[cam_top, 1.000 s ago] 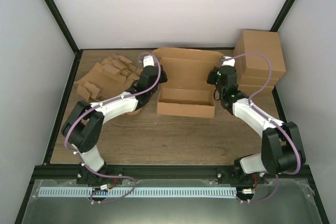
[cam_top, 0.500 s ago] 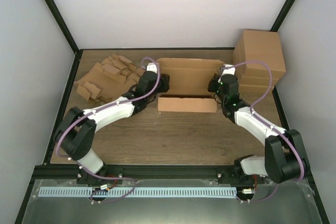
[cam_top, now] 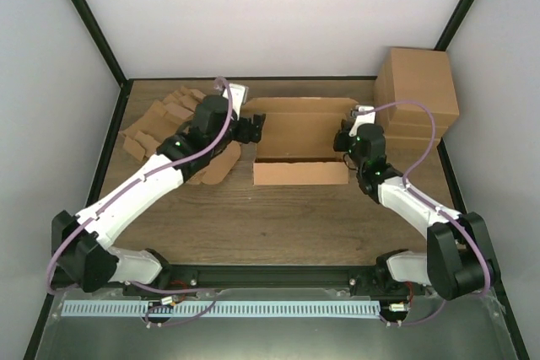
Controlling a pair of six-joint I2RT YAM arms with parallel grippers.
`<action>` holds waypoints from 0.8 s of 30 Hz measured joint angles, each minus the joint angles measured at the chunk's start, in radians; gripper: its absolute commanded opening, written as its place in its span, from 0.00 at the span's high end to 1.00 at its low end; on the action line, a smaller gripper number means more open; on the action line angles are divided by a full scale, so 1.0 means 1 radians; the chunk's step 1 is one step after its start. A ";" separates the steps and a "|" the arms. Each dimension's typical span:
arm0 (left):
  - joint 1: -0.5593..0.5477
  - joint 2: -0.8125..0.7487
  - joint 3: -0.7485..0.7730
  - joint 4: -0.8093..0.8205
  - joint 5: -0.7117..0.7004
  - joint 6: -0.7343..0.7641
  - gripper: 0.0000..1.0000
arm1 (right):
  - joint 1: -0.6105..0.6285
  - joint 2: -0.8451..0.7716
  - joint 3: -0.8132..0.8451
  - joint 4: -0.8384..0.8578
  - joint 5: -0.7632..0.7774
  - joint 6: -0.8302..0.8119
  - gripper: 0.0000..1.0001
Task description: Fold the paper box
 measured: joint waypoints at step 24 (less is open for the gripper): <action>0.074 0.491 0.748 -0.566 0.450 0.590 0.23 | 0.010 -0.010 -0.016 0.036 -0.161 -0.070 0.99</action>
